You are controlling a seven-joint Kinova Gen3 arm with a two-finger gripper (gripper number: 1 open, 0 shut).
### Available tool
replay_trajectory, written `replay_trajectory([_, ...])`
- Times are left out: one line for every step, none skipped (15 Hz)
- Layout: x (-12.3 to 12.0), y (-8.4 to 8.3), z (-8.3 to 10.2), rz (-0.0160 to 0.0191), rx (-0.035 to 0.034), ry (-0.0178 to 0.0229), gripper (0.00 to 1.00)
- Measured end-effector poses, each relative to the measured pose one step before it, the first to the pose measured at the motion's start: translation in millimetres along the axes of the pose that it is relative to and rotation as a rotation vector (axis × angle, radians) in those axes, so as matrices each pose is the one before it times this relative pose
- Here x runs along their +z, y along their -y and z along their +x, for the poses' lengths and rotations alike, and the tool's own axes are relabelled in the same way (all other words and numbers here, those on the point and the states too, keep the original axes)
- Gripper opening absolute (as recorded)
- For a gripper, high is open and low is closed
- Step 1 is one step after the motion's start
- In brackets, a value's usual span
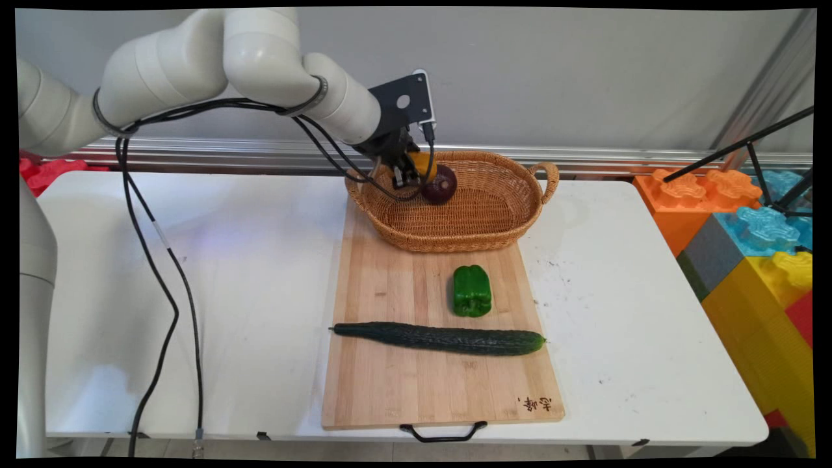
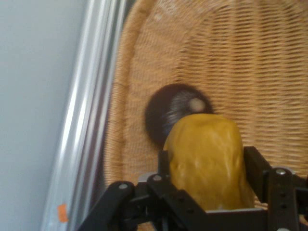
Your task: Place the picked object on the cutting board
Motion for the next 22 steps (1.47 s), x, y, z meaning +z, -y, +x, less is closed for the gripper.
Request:
replay_trajectory([-6.70, -5.90, 4.29, -0.02087, -0.00093, 0.00043, 0.00])
replay_trajectory([-9.07, -8.59, 4.96, -0.03193, -0.00236, 0.00123, 0.00])
replay_trajectory([-6.19, -6.80, 3.24, -0.02675, -0.00231, 0.00106, 0.00])
replay_trajectory([-6.36, -7.30, 2.60, -0.02823, -0.00313, 0.00157, 0.00])
replay_trajectory([-3.42, -4.17, 1.17, -0.01595, -0.00134, 0.00061, 0.00])
replay_trajectory([-5.22, -6.68, 1.45, -0.02643, -0.00242, 0.00174, 0.00])
replay_trajectory([-6.02, -8.66, 0.20, -0.03450, -0.00445, 0.00883, 0.00])
replay_trajectory([-3.56, -6.42, -0.90, -0.02633, -0.00400, 0.00997, 0.00])
replay_trajectory([-2.97, -6.10, -2.26, -0.02639, -0.00508, 0.01225, 0.00])
replay_trajectory([-2.08, -6.35, -4.17, -0.02864, -0.00413, 0.01615, 0.00])
replay_trajectory([-0.88, -5.33, -4.79, -0.02303, -0.00188, 0.01379, 0.00])
replay_trajectory([0.87, -3.17, -4.59, -0.01538, -0.00036, 0.01044, 0.00])
replay_trajectory([3.12, -1.70, -5.18, -0.01031, 0.00032, 0.00796, 0.00])
replay_trajectory([5.16, -0.90, -5.23, -0.00886, 0.00015, 0.00636, 0.00])
replay_trajectory([5.76, 0.01, -4.14, -0.00697, 0.00088, 0.00441, 0.00])
replay_trajectory([8.36, 0.18, -5.06, -0.00977, 0.00214, 0.00187, 0.00])
replay_trajectory([6.59, 0.40, -3.63, -0.00756, 0.00148, 0.00042, 0.00])
replay_trajectory([6.14, 0.65, -2.90, -0.00626, 0.00258, -0.00083, 0.00])
replay_trajectory([6.63, 0.68, -3.07, -0.00683, 0.00270, -0.00125, 0.00])
replay_trajectory([5.86, 0.46, -2.27, -0.00749, 0.00262, -0.00212, 0.00])
replay_trajectory([4.75, 0.03, -2.27, -0.00665, 0.00070, -0.00288, 0.00])
replay_trajectory([3.25, -0.02, -0.60, -0.00435, 0.00217, -0.00477, 0.00])
